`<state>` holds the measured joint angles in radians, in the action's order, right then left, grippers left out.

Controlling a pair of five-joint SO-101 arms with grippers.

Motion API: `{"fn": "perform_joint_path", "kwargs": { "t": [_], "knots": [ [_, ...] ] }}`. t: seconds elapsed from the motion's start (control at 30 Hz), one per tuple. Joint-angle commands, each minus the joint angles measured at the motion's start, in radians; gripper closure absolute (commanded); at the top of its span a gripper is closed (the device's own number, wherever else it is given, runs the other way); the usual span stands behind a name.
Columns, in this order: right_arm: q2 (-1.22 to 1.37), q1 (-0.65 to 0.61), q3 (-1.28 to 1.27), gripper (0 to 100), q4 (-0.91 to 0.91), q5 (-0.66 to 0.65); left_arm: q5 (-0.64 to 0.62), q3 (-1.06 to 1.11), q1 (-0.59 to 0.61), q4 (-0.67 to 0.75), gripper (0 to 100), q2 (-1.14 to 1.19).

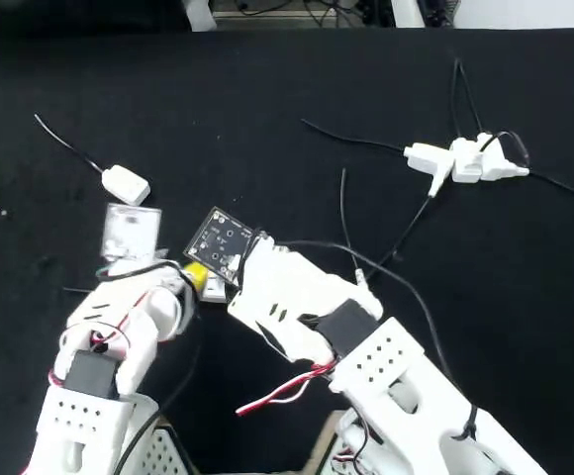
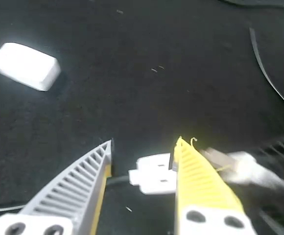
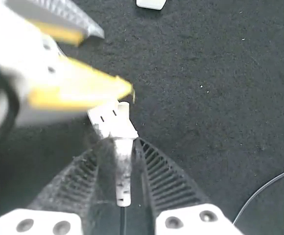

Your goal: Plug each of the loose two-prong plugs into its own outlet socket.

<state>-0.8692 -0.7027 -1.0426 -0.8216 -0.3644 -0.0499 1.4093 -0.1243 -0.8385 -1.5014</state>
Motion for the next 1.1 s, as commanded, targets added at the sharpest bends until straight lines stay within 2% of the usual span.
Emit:
{"fn": "perform_joint_path", "kwargs": {
  "t": [0.0,0.13,0.43,0.6,1.07],
  "knots": [
    [-0.031,-0.02,0.05,98.8,0.002,0.008,-0.002,-0.088,0.036,-0.017,79,-0.006],
    [-0.03,-0.02,0.038,98.8,0.034,0.009,-0.052,-0.16,0.035,-0.064,79,-0.009],
    [-0.03,-0.02,0.004,98.8,0.069,0.009,-0.003,-0.17,-0.093,-0.11,79,-0.009],
    [-0.03,-0.02,0.008,98.8,0.071,0.009,0.0,-0.171,-0.094,-0.155,79,-0.009],
    [-0.03,-0.02,0.001,98.8,0.068,0.009,-0.005,-0.266,-0.053,-0.144,79,-0.011]
  ]
}}
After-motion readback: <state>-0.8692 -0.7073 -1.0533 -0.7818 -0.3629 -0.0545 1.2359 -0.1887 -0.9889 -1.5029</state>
